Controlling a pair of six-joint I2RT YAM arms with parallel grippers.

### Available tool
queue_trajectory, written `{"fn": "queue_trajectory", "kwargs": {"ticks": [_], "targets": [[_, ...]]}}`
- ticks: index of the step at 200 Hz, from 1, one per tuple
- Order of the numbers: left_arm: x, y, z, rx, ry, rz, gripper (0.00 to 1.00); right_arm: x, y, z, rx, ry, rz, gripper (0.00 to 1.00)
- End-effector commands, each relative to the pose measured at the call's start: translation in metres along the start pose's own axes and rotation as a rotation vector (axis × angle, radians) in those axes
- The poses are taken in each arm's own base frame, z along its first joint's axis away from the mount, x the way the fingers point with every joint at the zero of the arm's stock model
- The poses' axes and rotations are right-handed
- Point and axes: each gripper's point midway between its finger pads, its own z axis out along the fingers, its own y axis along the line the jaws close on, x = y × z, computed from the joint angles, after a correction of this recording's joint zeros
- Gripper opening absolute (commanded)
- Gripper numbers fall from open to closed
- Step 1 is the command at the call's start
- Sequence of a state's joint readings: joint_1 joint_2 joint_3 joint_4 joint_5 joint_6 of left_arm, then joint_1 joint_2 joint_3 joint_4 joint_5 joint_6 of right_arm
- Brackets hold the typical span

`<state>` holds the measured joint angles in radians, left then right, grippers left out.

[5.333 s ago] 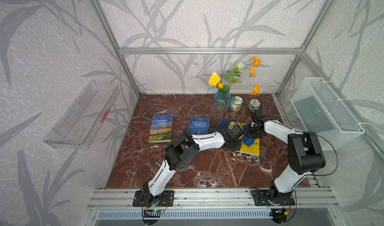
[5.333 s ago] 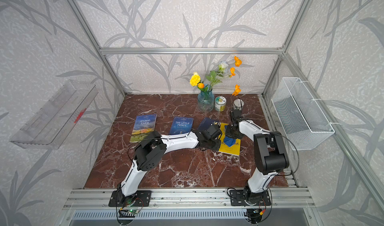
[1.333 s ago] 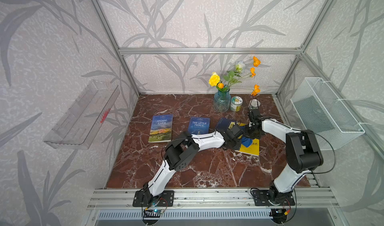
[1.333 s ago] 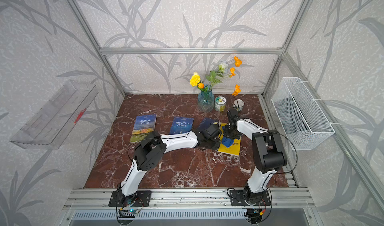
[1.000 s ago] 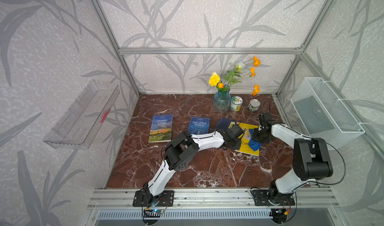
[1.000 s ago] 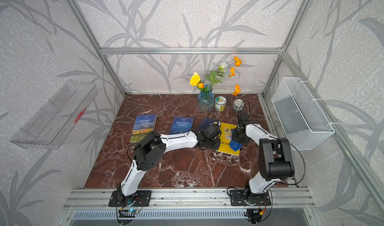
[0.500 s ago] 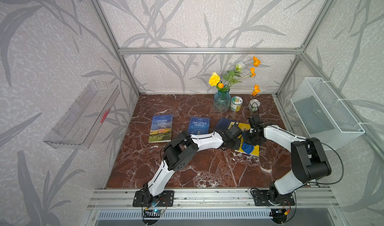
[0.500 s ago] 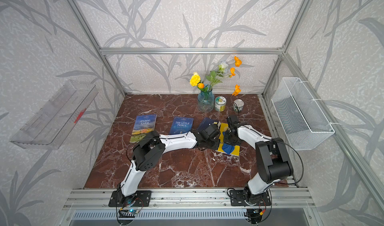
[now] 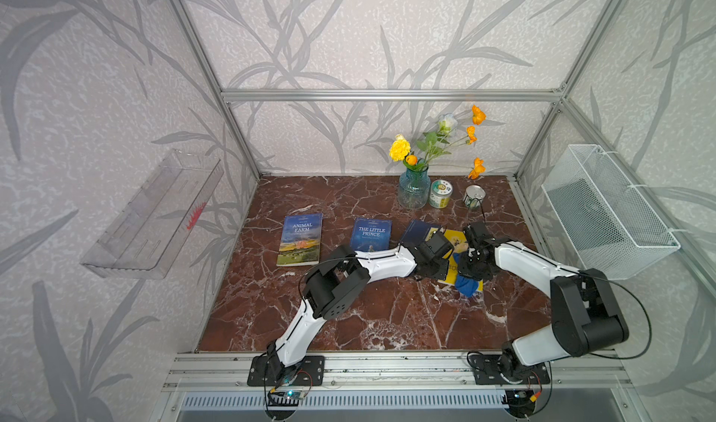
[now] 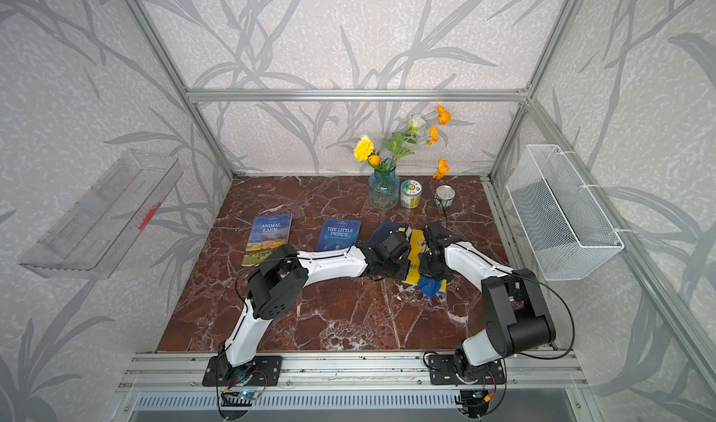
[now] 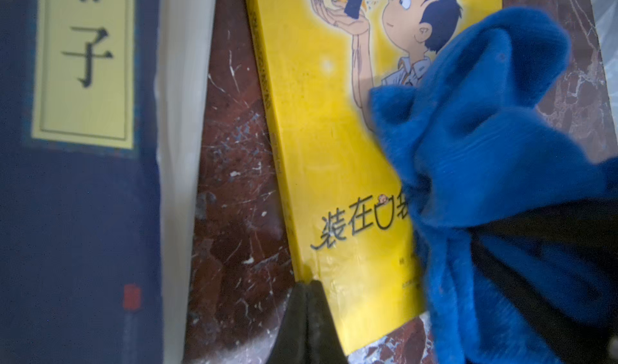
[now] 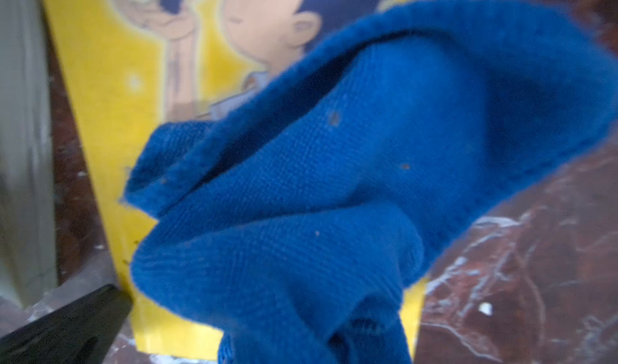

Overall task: Wipe the cover of the book
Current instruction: Wipe the dirt from the cover of the book.

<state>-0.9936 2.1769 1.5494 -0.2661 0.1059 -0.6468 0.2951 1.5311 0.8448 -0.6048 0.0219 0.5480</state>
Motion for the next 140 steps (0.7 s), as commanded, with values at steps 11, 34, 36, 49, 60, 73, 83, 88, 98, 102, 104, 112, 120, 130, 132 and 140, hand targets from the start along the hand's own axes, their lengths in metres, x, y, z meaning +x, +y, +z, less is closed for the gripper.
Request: {"fn": "queue_trajectory", "kwargs": {"ticks": [11, 34, 36, 49, 60, 73, 83, 88, 98, 102, 104, 112, 120, 130, 132, 140], "targets": [[0.025, 0.020, 0.007, -0.065, 0.086, -0.003, 0.03, 0.049, 0.021, 0.032, -0.034, 0.211, 0.017, 0.04], [0.024, 0.019, 0.006, -0.066, 0.083, -0.001, 0.03, 0.050, 0.016, 0.038, -0.045, 0.246, 0.031, 0.04], [0.024, 0.019, 0.006, -0.065, 0.083, -0.001, 0.03, 0.049, 0.016, 0.037, -0.058, 0.247, 0.038, 0.04], [0.023, 0.020, 0.006, -0.067, 0.081, -0.002, 0.03, 0.048, 0.014, 0.036, -0.110, 0.252, 0.080, 0.04], [0.024, 0.020, 0.007, -0.066, 0.083, -0.002, 0.03, 0.045, 0.009, 0.031, -0.114, 0.240, 0.093, 0.04], [0.025, 0.019, 0.007, -0.064, 0.086, -0.003, 0.03, 0.039, -0.009, 0.023, -0.018, 0.204, 0.073, 0.05], [0.024, 0.019, 0.007, -0.063, 0.085, -0.004, 0.02, 0.037, -0.023, 0.018, 0.034, 0.193, 0.059, 0.05], [0.024, 0.020, 0.007, -0.065, 0.085, -0.002, 0.02, 0.038, -0.029, 0.017, 0.048, 0.192, 0.060, 0.05], [0.024, 0.019, 0.006, -0.065, 0.083, -0.001, 0.02, 0.039, -0.039, 0.015, 0.057, 0.193, 0.072, 0.05], [0.024, 0.019, 0.006, -0.065, 0.083, -0.001, 0.02, 0.040, -0.042, 0.015, 0.058, 0.191, 0.079, 0.05], [0.023, 0.019, 0.006, -0.065, 0.083, -0.002, 0.02, 0.039, -0.044, 0.015, 0.057, 0.188, 0.083, 0.05], [0.023, 0.020, 0.006, -0.067, 0.081, 0.000, 0.02, 0.039, -0.049, 0.015, 0.057, 0.182, 0.098, 0.05], [0.023, 0.020, 0.006, -0.068, 0.081, -0.001, 0.02, 0.036, -0.052, 0.015, 0.054, 0.174, 0.109, 0.05], [0.023, 0.020, 0.006, -0.068, 0.082, 0.000, 0.02, 0.031, -0.052, 0.016, 0.052, 0.168, 0.114, 0.05], [0.023, 0.020, 0.006, -0.069, 0.081, 0.000, 0.02, 0.029, -0.052, 0.015, 0.051, 0.165, 0.113, 0.05], [0.023, 0.021, 0.006, -0.071, 0.081, 0.001, 0.02, 0.021, -0.052, 0.016, 0.054, 0.161, 0.115, 0.05]]}}
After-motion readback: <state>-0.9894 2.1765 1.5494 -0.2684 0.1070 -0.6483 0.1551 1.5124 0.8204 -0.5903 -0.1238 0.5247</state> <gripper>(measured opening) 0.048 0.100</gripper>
